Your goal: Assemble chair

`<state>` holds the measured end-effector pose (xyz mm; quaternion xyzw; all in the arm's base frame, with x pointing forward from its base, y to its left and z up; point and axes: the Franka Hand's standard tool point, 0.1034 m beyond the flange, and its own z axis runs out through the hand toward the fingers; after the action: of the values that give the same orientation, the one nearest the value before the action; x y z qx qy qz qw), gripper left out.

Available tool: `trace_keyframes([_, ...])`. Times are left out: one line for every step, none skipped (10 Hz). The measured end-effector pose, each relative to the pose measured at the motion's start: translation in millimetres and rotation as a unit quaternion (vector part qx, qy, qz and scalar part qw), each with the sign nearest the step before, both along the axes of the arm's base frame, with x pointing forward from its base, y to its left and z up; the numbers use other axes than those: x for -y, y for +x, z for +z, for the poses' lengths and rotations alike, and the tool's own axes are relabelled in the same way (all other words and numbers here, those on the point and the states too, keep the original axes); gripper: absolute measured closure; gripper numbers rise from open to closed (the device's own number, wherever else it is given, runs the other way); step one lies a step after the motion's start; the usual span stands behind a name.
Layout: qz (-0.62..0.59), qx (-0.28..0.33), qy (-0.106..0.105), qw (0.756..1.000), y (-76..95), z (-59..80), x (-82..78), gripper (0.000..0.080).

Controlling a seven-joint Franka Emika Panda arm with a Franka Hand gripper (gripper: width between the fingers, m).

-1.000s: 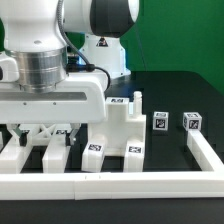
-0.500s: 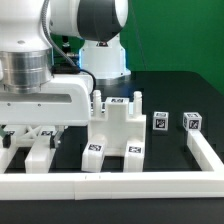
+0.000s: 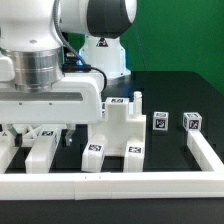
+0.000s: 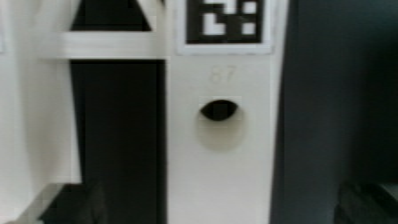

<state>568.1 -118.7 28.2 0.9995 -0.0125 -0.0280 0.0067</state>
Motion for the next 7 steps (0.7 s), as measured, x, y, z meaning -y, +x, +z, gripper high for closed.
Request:
trace_keyframes([0.002, -0.001, 0.001, 1.000, -0.3, -3.2, -3.5, 0.0150])
trace_keyframes([0.003, 0.000, -0.001, 1.000, -0.7, -6.6, -3.3, 0.0150])
trace_keyframes([0.005, -0.001, -0.001, 1.000, -2.4, -8.5, -1.1, 0.0150])
trace_keyframes([0.003, -0.004, -0.001, 1.000, -4.2, -11.1, 0.4, 0.0150])
trace_keyframes([0.004, -0.005, -0.001, 1.000, -5.0, -12.3, 0.3, 0.0150])
trace_keyframes([0.004, -0.005, -0.001, 1.000, -4.9, -12.3, 0.3, 0.0150])
trace_keyframes([0.004, -0.005, -0.001, 1.000, -5.0, -12.4, 0.3, 0.0261])
